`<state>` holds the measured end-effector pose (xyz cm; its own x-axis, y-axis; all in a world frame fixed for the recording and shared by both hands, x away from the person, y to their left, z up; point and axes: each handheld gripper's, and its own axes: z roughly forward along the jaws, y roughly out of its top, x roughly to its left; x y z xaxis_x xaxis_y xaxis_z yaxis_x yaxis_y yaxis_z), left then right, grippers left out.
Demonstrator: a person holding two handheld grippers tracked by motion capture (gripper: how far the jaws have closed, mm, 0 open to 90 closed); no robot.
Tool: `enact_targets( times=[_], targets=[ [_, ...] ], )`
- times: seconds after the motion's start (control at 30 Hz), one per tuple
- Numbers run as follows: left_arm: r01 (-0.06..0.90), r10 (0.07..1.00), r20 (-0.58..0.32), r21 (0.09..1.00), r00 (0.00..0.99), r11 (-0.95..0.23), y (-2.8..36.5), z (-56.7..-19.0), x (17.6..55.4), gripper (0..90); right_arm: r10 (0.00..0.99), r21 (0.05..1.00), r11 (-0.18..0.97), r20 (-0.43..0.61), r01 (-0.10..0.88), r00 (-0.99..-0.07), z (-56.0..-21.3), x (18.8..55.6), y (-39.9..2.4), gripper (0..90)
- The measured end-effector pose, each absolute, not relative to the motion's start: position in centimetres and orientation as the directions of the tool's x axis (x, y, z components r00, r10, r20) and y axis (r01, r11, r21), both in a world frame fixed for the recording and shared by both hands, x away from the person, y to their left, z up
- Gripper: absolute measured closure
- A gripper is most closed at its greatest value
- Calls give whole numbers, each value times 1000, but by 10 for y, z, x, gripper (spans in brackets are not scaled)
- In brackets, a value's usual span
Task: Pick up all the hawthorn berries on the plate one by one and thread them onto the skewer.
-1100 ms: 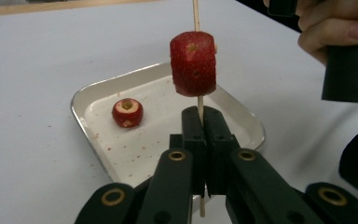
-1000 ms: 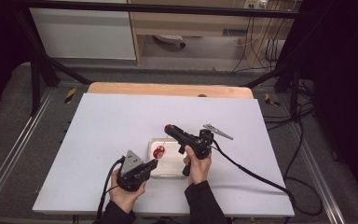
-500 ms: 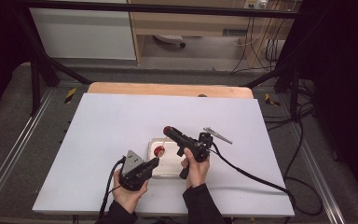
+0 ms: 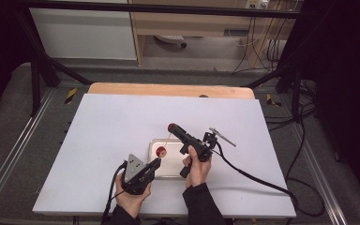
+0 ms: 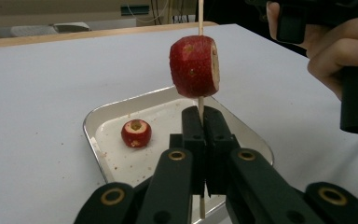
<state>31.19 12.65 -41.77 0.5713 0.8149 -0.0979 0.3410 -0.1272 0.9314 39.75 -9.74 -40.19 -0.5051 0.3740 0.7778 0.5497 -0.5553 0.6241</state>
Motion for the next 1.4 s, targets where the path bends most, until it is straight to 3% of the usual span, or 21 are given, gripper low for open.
enact_targets(
  times=[0.27, 0.43, 0.77, 1.4],
  targets=[
    [352, 817, -108, 928, 566, -121, 118, -424, 316, 886, 365, 613, -524, 789, 591, -494, -404, 398, -97, 634],
    [327, 817, -94, 937, 568, -120, 115, -423, 314, 887, 399, 634, -539, 772, 555, -496, -398, 404, -102, 635],
    [390, 829, -165, 918, 534, -68, 113, -419, 315, 886, 450, 700, -497, 713, 513, -537, -402, 405, -100, 635],
    [414, 832, -192, 909, 521, -50, 103, -414, 331, 884, 471, 718, -399, 695, 571, -544, -409, 393, -94, 632]
  ],
)
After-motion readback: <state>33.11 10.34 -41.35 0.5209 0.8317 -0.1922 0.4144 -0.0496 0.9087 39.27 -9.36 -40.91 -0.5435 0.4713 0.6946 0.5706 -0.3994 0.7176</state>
